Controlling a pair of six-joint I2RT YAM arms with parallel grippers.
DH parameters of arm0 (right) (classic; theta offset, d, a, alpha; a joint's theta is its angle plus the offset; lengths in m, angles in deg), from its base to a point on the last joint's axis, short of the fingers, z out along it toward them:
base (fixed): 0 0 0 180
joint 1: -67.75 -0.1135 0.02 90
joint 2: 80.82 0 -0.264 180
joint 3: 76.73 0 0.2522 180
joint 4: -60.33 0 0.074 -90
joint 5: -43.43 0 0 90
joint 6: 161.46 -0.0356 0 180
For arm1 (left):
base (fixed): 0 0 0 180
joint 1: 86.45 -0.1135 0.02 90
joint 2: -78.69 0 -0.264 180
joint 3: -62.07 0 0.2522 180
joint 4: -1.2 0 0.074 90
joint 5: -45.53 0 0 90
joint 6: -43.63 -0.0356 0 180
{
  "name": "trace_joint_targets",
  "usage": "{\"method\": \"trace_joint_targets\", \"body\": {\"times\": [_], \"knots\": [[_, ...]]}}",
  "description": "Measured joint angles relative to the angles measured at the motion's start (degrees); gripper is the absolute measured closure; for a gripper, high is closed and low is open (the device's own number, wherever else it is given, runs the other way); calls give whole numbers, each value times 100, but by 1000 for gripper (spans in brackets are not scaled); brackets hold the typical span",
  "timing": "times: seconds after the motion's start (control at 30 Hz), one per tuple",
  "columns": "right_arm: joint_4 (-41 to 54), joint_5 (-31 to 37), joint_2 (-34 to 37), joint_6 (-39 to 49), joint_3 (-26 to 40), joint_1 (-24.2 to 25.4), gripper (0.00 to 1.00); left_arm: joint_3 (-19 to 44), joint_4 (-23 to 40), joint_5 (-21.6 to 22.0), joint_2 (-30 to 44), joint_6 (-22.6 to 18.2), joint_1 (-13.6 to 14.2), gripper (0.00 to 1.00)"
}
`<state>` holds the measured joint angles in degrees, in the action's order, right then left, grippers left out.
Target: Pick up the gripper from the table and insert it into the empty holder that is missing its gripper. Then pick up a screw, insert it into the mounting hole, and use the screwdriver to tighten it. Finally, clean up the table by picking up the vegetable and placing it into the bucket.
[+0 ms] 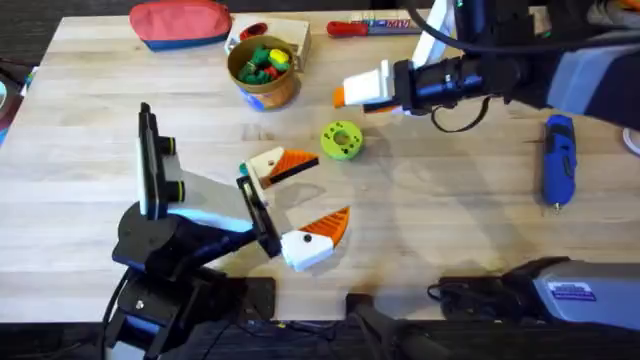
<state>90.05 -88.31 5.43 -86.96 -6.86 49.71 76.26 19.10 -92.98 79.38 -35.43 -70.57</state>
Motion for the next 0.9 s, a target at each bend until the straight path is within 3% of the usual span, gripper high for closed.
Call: {"method": "trace_joint_targets", "body": {"times": [0.1, 0.3, 0.33, 0.43, 0.5, 0.9], "knots": [[1068, 1017, -93, 854, 313, -274, 10, 0, 0, -2, -2, 0, 0, 14], [1577, 2398, -111, 1603, 377, -882, 9, 0, 0, -13, 0, 0, 0, 15], [1572, 2495, -111, 1657, 377, -927, 10, 0, 0, -15, 0, 0, 0, 15], [1570, 2718, -108, 1790, 377, -1039, 218, 0, 0, -15, 0, 0, 2, 15], [1555, 2802, -74, 1845, 380, -1110, 285, 0, 0, -15, 0, 0, 0, 15], [1059, 3124, 695, 1932, 383, -1720, 545, 0, 0, -15, 0, 0, 0, 15]]}}
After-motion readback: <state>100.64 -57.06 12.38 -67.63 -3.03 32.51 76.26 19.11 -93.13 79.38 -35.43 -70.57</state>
